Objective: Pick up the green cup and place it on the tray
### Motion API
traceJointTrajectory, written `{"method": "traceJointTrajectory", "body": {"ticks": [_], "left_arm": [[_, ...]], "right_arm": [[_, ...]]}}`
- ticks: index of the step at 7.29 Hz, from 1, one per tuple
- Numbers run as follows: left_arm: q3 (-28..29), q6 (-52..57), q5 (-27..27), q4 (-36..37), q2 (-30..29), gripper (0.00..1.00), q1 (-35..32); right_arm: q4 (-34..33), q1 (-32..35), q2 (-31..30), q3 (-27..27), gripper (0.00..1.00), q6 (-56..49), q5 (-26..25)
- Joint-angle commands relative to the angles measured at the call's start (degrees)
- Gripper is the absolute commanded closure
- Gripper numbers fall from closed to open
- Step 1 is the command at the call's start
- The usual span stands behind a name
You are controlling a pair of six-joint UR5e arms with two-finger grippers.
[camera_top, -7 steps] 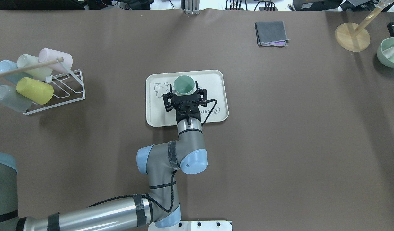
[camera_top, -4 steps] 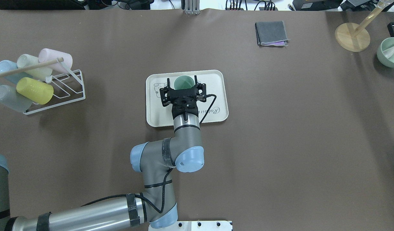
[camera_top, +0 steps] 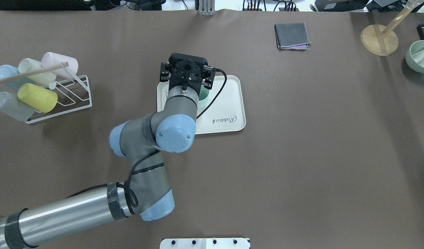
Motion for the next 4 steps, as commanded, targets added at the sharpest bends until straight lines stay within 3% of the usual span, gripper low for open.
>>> {"method": "traceJointTrajectory", "body": {"ticks": [1, 4], "left_arm": [[-2.56, 13.52, -24.44, 2.83, 4.18, 0.01, -14.14], [-3.08, 14.24, -44.87, 20.48, 9.63, 0.01, -30.58]], "right_arm": [[-0.03, 3.54, -2.80, 1.26, 0.00, 0.03, 0.29], [-0.12, 3.65, -3.35, 1.88, 0.00, 0.20, -3.13]]}}
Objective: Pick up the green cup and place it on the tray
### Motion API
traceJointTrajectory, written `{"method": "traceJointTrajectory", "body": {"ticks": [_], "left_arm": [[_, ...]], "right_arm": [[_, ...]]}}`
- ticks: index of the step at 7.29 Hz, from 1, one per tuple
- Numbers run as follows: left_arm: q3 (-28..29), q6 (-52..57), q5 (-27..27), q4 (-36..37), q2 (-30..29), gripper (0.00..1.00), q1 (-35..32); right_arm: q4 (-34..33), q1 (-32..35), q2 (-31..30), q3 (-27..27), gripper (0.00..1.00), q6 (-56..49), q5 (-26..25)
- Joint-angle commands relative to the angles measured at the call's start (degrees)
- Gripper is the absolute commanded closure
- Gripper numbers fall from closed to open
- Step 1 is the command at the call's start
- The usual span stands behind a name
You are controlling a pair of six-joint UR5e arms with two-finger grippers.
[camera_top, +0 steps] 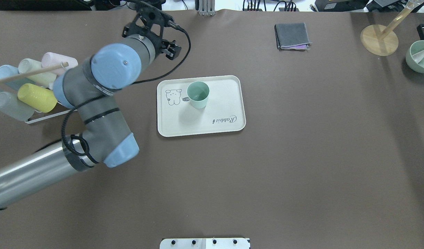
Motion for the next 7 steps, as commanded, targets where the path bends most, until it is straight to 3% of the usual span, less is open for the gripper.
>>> {"method": "traceJointTrajectory", "body": {"ticks": [1, 2, 3, 4, 5, 7], "left_arm": [[-2.32, 0.33, -15.98, 9.37, 7.73, 0.01, -12.10], [-2.78, 0.50, -20.67, 11.40, 11.01, 0.01, -16.60], [-2.43, 0.85, -22.03, 16.64, 12.08, 0.02, -18.04], [-3.65, 2.16, -27.52, 22.61, 12.44, 0.02, -20.66], [-5.57, 9.14, -34.01, 22.84, 19.49, 0.02, -22.43], [-6.21, 16.38, -37.67, 23.02, 26.21, 0.02, -28.31]], "right_arm": [[-0.03, 0.04, -0.02, 0.11, 0.00, 0.30, -1.39], [-1.07, 0.04, 0.24, 0.20, 0.00, 0.31, -1.39], [-1.26, 0.04, 0.42, 0.29, 0.00, 0.39, -1.48], [-1.26, 0.04, 0.42, 0.29, 0.00, 0.39, -1.48], [-1.26, 0.04, 0.42, 0.20, 0.00, 0.39, -1.48], [-1.35, 0.04, 0.42, 0.46, 0.00, 0.39, -1.57]]}}
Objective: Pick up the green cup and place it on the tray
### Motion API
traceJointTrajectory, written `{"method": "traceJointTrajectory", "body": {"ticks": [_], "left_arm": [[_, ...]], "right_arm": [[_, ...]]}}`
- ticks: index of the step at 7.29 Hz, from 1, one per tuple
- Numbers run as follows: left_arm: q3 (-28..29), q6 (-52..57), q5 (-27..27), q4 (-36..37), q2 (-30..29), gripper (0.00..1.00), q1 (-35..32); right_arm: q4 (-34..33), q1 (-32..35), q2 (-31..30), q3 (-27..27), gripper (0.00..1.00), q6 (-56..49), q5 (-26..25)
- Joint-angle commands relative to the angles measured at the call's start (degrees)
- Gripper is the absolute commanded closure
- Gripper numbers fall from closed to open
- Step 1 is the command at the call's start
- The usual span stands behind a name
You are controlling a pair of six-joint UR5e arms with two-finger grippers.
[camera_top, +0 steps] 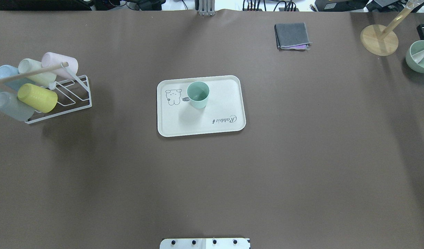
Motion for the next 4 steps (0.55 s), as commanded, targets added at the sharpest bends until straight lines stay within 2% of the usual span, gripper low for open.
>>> {"method": "traceJointTrajectory", "body": {"ticks": [1, 2, 3, 4], "left_arm": [[-0.45, 9.67, -3.17, 0.28, 7.10, 0.02, -4.97], [-0.37, 11.03, -3.17, 0.97, 7.38, 0.02, -7.16], [-1.32, 12.96, -3.35, 0.11, 11.74, 0.02, -9.62], [-1.59, 20.29, -3.18, 0.27, 13.35, 0.02, -9.99]], "right_arm": [[-0.08, 0.00, 0.00, 0.15, 0.00, 0.00, -0.07], [-0.08, 0.00, 0.00, 0.15, 0.00, 0.00, -0.24], [-0.08, 0.00, 0.00, 0.24, 0.00, 0.00, -0.33], [-0.08, -0.09, 0.00, 0.15, 0.00, 0.00, -0.33]]}}
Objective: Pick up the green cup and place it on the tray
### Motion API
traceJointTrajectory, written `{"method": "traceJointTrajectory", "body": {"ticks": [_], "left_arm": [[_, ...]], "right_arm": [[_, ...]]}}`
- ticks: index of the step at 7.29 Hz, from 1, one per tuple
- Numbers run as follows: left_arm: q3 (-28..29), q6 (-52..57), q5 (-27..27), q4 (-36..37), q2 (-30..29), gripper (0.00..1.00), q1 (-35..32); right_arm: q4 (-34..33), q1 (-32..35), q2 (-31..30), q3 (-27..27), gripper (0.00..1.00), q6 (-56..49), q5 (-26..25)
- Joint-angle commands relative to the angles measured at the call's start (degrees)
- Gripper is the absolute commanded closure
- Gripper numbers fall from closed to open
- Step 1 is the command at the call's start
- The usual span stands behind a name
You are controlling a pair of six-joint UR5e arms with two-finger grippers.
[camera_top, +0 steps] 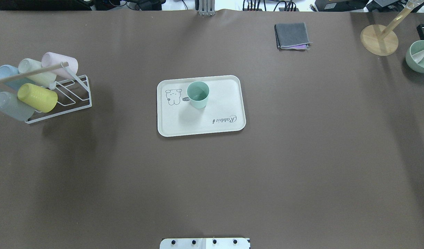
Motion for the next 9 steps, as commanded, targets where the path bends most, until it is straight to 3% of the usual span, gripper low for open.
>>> {"method": "traceJointTrajectory", "body": {"ticks": [1, 5, 7, 9], "left_arm": [[-0.53, 8.18, 0.02, 0.26, 3.01, 0.02, -1.69], [-0.62, 8.46, -0.15, -0.09, 3.01, 0.02, -2.57], [-0.53, 8.54, -4.17, -0.35, 4.14, 0.02, -2.48], [-0.18, 8.46, -4.64, -2.11, 4.42, 0.02, -2.30]], "right_arm": [[0.00, -0.07, 0.00, -0.03, 0.00, 0.00, -0.06], [0.00, -0.16, 0.00, 0.14, 0.00, 0.00, -0.06], [0.00, -0.25, 0.09, -0.21, 0.00, -0.09, -0.93], [0.09, -0.25, 0.18, -0.12, 0.00, 0.00, -1.11]]}}
